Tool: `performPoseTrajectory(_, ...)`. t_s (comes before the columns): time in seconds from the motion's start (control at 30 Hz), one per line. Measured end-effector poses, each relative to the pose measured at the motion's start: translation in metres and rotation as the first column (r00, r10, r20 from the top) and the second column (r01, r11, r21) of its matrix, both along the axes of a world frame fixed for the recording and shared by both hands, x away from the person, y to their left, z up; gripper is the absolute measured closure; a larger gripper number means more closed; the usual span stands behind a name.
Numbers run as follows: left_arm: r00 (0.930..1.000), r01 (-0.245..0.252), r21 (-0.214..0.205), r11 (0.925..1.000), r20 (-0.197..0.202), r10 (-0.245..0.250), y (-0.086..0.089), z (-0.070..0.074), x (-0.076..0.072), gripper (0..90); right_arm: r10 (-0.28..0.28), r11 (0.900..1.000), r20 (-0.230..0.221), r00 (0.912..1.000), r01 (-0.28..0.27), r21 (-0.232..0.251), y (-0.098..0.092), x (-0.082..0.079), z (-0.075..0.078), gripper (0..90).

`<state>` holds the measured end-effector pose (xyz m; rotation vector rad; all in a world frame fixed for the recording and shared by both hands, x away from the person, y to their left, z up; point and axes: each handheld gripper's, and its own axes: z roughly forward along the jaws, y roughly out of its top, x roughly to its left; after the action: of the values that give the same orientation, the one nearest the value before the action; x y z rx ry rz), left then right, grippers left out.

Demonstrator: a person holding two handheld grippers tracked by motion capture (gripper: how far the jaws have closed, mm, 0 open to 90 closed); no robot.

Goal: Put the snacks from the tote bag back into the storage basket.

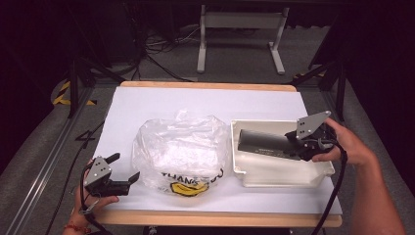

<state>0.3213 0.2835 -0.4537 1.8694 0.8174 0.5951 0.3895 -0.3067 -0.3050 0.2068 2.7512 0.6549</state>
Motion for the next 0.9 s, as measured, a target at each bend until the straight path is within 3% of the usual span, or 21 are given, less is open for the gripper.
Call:
performPoseTrajectory(0.5,1.0000,0.001,0.006,1.0000,-0.005,-0.001,0.000,0.000,0.000,4.7,0.004,0.9962,-0.102,0.9948,-0.013,-0.086,0.000,0.016,-0.035,43.1)
performPoseTrajectory(0.7,1.0000,0.004,0.009,0.9999,-0.003,-0.004,0.000,0.000,0.000,4.7,-0.003,0.9942,-0.121,0.9926,-0.011,-0.107,0.004,0.021,-0.047,43.0)
performPoseTrajectory(0.9,1.0000,0.006,0.008,0.9999,-0.002,-0.006,0.000,0.000,0.000,4.7,0.003,0.9924,-0.120,0.9927,-0.018,-0.122,0.005,0.023,-0.049,42.7)
